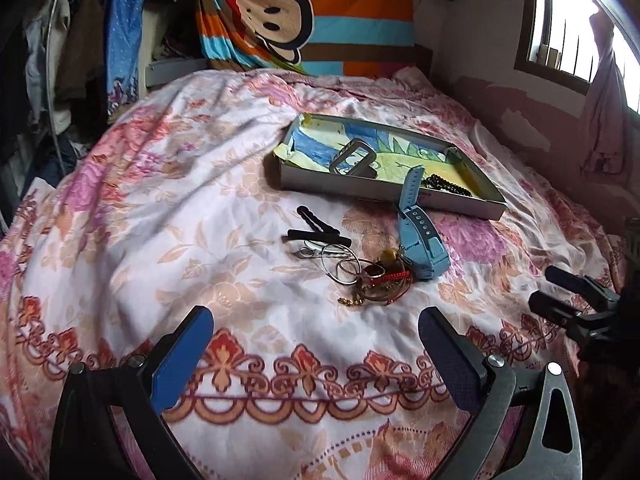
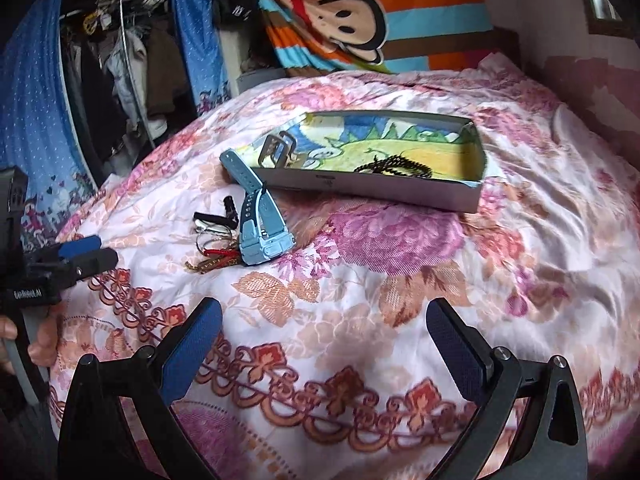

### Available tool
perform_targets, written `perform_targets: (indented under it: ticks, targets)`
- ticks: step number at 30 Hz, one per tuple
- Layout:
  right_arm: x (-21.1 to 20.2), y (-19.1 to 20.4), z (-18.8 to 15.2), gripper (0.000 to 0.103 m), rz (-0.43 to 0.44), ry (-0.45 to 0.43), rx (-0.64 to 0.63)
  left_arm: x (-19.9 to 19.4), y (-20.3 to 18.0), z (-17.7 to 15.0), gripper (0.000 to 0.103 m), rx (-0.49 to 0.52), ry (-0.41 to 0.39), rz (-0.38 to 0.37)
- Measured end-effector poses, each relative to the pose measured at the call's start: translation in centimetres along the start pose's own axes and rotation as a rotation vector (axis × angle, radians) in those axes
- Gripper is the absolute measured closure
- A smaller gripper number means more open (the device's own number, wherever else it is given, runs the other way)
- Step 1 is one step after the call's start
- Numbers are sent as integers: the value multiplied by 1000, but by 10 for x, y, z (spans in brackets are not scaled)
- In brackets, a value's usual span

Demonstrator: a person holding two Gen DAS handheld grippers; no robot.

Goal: Organize jewelry
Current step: 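Grasp the black hair tie with the left tool while the right tool grasps the light blue watch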

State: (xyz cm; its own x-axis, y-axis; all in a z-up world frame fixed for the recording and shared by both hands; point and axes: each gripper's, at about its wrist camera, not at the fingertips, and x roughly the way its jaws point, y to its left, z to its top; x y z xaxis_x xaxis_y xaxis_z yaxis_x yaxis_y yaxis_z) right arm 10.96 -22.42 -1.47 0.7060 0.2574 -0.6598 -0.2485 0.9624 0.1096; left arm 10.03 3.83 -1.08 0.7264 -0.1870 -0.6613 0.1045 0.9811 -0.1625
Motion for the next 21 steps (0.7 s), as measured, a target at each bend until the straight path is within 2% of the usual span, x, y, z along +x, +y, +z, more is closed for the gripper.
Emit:
perform_targets:
  ticks: [6, 11, 13, 16, 18, 21]
  targets:
    - [29, 1, 10, 3, 69, 65, 9, 27, 19, 26, 2, -53, 31, -70]
    - [45, 10, 25, 3, 115, 56, 7, 62, 35, 49, 22, -99, 103, -145]
    - [55, 17, 31, 4, 135, 63, -8, 76, 42, 56, 24, -142, 123, -190]
    - [67, 28, 35, 10, 148, 80, -35, 93, 48, 65, 37, -182, 144, -230]
    - [74, 31, 37, 22, 154, 96, -44, 104, 48, 67, 44, -195, 167, -247]
    - [84, 35, 39, 26, 164, 115, -41, 118, 50, 67, 52, -217, 208, -263]
